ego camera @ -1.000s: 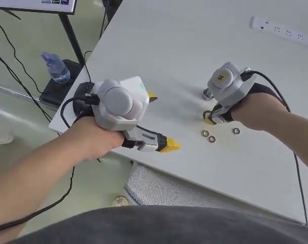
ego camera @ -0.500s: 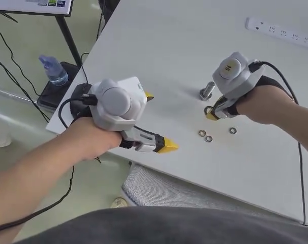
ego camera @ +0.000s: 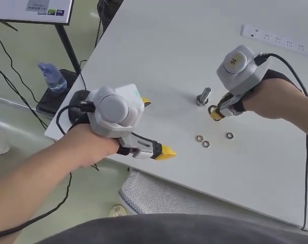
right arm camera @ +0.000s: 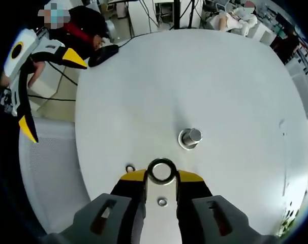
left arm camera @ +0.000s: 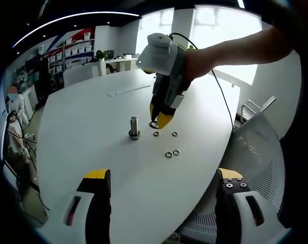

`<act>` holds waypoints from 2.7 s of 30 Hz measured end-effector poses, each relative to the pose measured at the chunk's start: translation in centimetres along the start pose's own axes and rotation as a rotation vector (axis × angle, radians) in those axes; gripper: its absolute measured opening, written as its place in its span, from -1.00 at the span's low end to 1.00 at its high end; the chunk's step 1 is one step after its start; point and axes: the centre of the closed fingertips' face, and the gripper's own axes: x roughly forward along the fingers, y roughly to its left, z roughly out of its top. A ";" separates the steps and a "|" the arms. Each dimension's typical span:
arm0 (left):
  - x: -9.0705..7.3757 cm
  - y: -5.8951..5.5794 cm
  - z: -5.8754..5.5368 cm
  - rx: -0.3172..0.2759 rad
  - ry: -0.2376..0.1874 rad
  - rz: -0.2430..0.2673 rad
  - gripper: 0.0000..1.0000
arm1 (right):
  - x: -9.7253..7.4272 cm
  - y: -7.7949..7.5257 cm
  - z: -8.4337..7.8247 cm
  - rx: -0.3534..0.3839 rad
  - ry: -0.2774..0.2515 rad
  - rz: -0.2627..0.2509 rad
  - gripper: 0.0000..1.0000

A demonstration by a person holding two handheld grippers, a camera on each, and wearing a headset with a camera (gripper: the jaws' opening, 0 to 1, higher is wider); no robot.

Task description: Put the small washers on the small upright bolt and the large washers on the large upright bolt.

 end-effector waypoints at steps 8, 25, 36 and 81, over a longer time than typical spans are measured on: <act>0.0 0.0 -0.1 -0.010 -0.004 0.004 0.70 | -0.2 -1.4 0.7 -0.006 -0.002 -0.008 -0.58; 0.4 -0.6 -0.4 -0.011 0.012 -0.003 0.90 | 0.0 -4.0 1.9 0.007 -0.019 -0.022 -0.58; 0.6 -0.2 -0.6 -0.023 0.008 -0.001 0.95 | 0.2 -4.4 3.2 -0.007 -0.040 -0.026 -0.58; 0.5 0.7 -1.3 -0.039 0.017 -0.013 0.84 | 2.3 -4.6 4.1 -0.042 0.014 -0.024 -0.57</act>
